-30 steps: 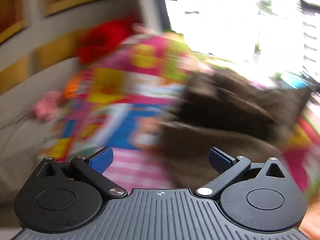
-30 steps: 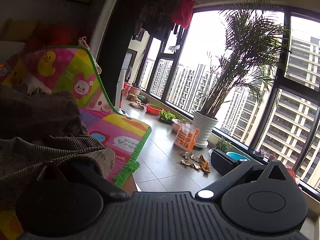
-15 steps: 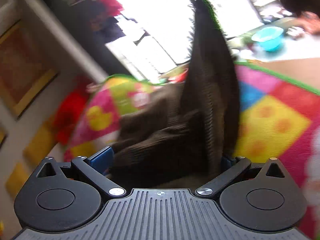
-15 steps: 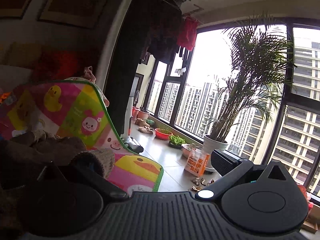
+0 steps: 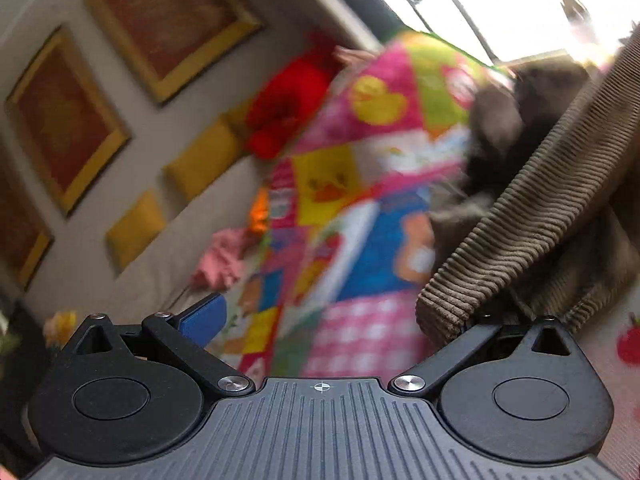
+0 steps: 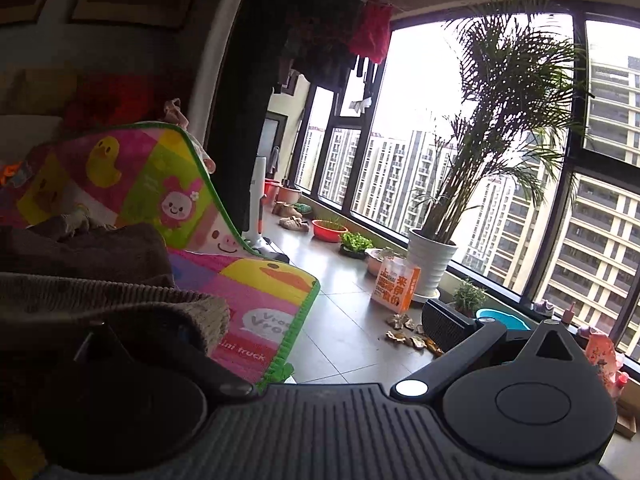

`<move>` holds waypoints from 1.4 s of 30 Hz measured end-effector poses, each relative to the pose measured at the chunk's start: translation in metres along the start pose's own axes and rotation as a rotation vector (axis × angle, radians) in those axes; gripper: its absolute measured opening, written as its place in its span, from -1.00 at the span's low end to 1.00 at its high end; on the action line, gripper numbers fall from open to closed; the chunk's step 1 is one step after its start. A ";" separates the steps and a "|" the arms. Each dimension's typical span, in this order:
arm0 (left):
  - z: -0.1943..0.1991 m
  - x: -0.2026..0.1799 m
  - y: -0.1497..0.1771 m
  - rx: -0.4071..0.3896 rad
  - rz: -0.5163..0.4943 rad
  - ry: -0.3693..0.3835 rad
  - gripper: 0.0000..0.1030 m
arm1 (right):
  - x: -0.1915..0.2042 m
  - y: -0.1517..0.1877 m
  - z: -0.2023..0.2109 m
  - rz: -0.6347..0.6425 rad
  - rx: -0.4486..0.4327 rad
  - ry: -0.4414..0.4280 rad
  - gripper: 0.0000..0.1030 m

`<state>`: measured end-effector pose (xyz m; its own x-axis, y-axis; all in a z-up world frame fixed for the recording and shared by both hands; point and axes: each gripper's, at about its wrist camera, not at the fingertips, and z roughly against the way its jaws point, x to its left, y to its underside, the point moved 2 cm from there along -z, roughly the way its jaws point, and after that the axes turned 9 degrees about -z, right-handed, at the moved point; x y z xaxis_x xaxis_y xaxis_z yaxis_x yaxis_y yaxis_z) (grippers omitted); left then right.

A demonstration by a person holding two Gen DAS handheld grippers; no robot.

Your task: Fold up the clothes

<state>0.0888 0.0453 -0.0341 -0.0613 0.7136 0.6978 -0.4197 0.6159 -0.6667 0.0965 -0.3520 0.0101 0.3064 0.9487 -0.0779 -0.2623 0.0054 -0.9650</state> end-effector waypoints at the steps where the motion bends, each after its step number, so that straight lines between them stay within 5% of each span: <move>1: 0.005 0.011 -0.002 -0.013 0.014 -0.023 1.00 | 0.001 -0.002 0.009 0.013 -0.013 -0.007 1.00; 4: 0.035 0.028 -0.005 -0.050 0.005 -0.083 1.00 | 0.000 -0.004 0.037 0.041 -0.051 -0.026 1.00; 6: 0.055 0.031 0.003 -0.036 0.006 -0.044 1.00 | -0.005 -0.002 0.052 0.039 -0.045 -0.040 1.00; 9: 0.071 0.023 0.025 0.031 0.025 0.122 1.00 | -0.007 0.018 0.053 0.083 0.075 -0.092 1.00; 11: 0.074 0.016 0.036 0.079 0.070 0.294 1.00 | -0.005 0.045 0.045 0.140 0.216 -0.183 1.00; 14: 0.077 0.016 0.042 0.121 0.200 0.556 1.00 | -0.003 0.066 0.061 0.213 0.316 -0.355 1.00; 18: 0.061 0.023 0.032 0.088 0.439 0.766 1.00 | -0.018 0.068 0.098 0.264 0.287 -0.515 1.00; 22: 0.043 0.031 0.019 0.043 0.687 0.956 1.00 | -0.032 0.035 0.095 -0.013 0.245 -0.589 1.00; 25: 0.030 0.038 0.009 0.006 0.876 1.096 1.00 | -0.018 0.016 0.063 -0.259 0.321 -0.675 1.00; 29: 0.009 0.003 0.004 0.111 0.785 1.064 1.00 | 0.028 0.014 0.008 -0.407 0.499 -0.817 1.00; 34: -0.011 -0.029 0.005 0.215 0.681 1.041 1.00 | 0.085 0.038 -0.018 -0.278 0.643 -0.791 1.00; 37: -0.015 -0.027 0.010 0.217 0.672 1.077 1.00 | 0.087 0.050 -0.014 -0.280 0.654 -0.798 1.00; 42: -0.027 -0.020 0.010 0.238 0.699 1.161 1.00 | 0.074 0.057 -0.027 -0.487 0.693 -0.801 1.00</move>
<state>0.1101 0.0462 -0.0617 0.4137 0.7873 -0.4571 -0.7654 0.0289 -0.6429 0.1292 -0.2897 -0.0574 -0.0886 0.7257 0.6823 -0.7956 0.3606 -0.4869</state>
